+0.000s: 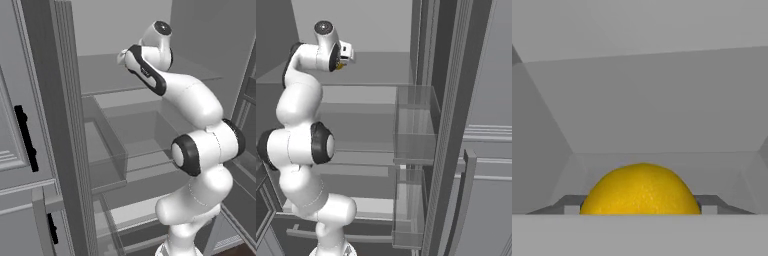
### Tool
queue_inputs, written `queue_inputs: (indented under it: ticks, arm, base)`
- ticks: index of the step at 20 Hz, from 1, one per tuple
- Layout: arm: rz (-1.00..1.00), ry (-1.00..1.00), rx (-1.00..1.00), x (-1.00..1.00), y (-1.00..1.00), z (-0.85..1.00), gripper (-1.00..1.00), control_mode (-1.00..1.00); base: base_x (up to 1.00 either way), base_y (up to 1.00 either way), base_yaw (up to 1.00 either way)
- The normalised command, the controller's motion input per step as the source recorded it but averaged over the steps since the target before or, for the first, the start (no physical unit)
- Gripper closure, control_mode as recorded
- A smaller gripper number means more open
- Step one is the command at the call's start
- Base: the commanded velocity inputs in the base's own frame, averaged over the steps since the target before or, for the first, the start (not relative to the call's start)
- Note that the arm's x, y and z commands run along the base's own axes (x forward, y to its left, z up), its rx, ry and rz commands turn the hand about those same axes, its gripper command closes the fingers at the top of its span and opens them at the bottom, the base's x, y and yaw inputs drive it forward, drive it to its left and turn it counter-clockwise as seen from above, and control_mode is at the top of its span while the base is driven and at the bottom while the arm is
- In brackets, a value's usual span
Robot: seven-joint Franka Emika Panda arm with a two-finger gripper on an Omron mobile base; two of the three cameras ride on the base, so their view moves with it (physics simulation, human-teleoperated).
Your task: Place one lemon and one fish in each tupperware on the nearby counter, to pack two identical lunches.
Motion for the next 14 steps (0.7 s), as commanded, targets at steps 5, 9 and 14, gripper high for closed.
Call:
queue_inputs:
  ticks: [5,9,14]
  arm:
    - [-0.09,-0.02,0.0,-1.0,-0.35,-0.02,1.0,-1.0]
    - [-0.02,-0.05,0.02,-1.0,-0.5,0.0,1.0,-1.0]
    - [0.0,0.0,0.0,-1.0,-0.11,0.0,1.0,-1.0]
  base:
    - [0.0,0.0,0.0]
    - [0.0,0.0,0.0]
    - [0.0,0.0,0.0]
